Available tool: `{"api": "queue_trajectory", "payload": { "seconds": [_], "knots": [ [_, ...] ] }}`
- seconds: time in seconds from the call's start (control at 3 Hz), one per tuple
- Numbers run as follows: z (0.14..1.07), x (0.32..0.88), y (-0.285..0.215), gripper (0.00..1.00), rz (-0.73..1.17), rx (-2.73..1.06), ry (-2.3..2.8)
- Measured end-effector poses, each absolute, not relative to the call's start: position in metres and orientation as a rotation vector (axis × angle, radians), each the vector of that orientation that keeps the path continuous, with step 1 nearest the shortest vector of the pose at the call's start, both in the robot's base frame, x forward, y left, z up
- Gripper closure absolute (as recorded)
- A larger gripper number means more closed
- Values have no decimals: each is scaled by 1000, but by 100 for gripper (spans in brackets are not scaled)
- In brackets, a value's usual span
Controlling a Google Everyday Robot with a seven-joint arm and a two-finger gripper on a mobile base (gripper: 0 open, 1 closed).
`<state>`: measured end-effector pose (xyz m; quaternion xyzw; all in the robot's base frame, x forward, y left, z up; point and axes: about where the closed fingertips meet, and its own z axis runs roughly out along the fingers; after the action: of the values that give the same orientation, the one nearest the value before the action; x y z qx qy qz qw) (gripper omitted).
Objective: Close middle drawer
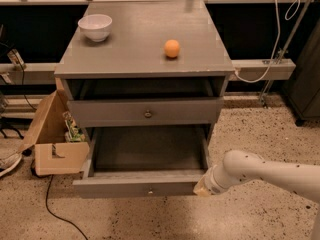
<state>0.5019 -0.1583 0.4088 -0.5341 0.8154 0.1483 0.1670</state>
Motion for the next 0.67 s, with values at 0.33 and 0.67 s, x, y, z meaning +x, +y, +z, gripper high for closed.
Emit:
{"api": "queue_trajectory", "payload": {
  "seconds": [0.33,0.67],
  "knots": [
    [403,510,-158,100,382,-1549,2250],
    [400,525,-162,100,340,-1588,2115]
  ]
}}
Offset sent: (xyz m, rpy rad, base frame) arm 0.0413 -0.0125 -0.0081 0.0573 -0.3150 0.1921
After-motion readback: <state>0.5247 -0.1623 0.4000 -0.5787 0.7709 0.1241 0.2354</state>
